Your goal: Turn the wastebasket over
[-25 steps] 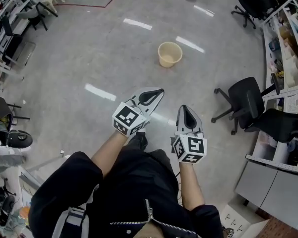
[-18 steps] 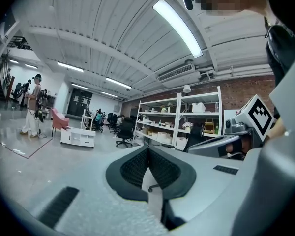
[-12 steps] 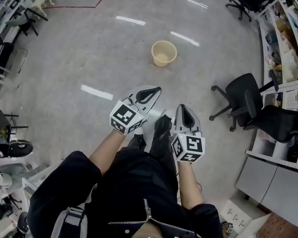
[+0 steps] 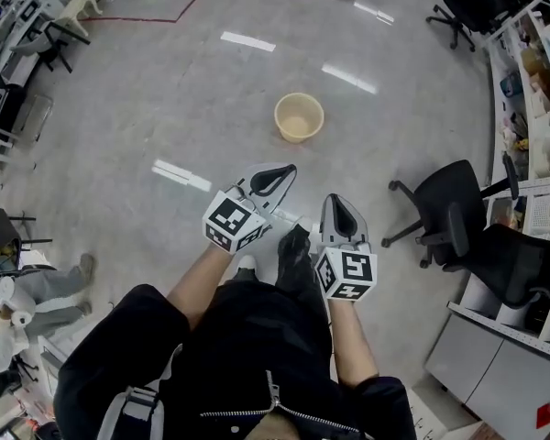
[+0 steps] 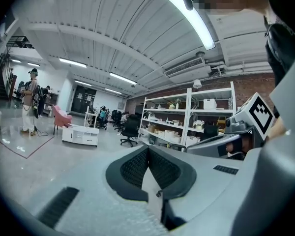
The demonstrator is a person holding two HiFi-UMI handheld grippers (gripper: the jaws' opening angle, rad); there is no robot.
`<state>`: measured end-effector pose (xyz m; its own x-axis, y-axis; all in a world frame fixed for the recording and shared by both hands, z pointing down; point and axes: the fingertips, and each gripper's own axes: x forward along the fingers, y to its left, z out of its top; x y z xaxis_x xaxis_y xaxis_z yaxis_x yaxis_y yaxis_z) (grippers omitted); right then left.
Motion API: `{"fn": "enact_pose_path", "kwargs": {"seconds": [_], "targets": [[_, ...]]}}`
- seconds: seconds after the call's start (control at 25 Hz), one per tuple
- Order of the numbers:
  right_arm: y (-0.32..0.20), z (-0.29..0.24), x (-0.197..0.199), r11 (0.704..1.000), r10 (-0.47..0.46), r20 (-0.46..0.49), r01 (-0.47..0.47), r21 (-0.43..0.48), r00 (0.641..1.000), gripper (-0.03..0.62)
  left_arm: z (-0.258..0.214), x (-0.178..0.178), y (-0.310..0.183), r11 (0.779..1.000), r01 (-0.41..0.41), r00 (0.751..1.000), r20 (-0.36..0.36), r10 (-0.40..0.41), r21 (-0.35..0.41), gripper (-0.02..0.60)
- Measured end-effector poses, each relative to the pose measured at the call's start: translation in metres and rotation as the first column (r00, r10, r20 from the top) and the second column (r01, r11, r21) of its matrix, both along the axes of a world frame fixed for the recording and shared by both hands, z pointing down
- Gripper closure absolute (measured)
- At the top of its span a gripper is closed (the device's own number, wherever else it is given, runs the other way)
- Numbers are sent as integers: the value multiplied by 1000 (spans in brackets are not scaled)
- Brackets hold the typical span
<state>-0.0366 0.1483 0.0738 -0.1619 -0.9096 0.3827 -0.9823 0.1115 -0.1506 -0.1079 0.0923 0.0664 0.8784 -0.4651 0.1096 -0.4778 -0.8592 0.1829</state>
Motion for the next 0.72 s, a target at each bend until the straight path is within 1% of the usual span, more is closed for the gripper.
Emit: {"fn": "enact_pose_path", "kwargs": {"seconds": [0.2,0.32,0.56,0.72], "targets": [[-57,-3,54,999,-47,9,47,-13,999,583,-3,56,-54,1000,31,999,16,-31,-5,577],[-86,1,83,997,-68,19,68,-22,998,583,-2,82,-78,999,48,998,39,-47,-2,577],[-133,9,130,996,-85,31,86,-39,996,583,11,102,-125,996,89,991,101,-89,0,575],[-152,22,149,994,-85,42,88,-64,995,583,24,108,-149,994,108,986,129,-106,-7,577]]}}
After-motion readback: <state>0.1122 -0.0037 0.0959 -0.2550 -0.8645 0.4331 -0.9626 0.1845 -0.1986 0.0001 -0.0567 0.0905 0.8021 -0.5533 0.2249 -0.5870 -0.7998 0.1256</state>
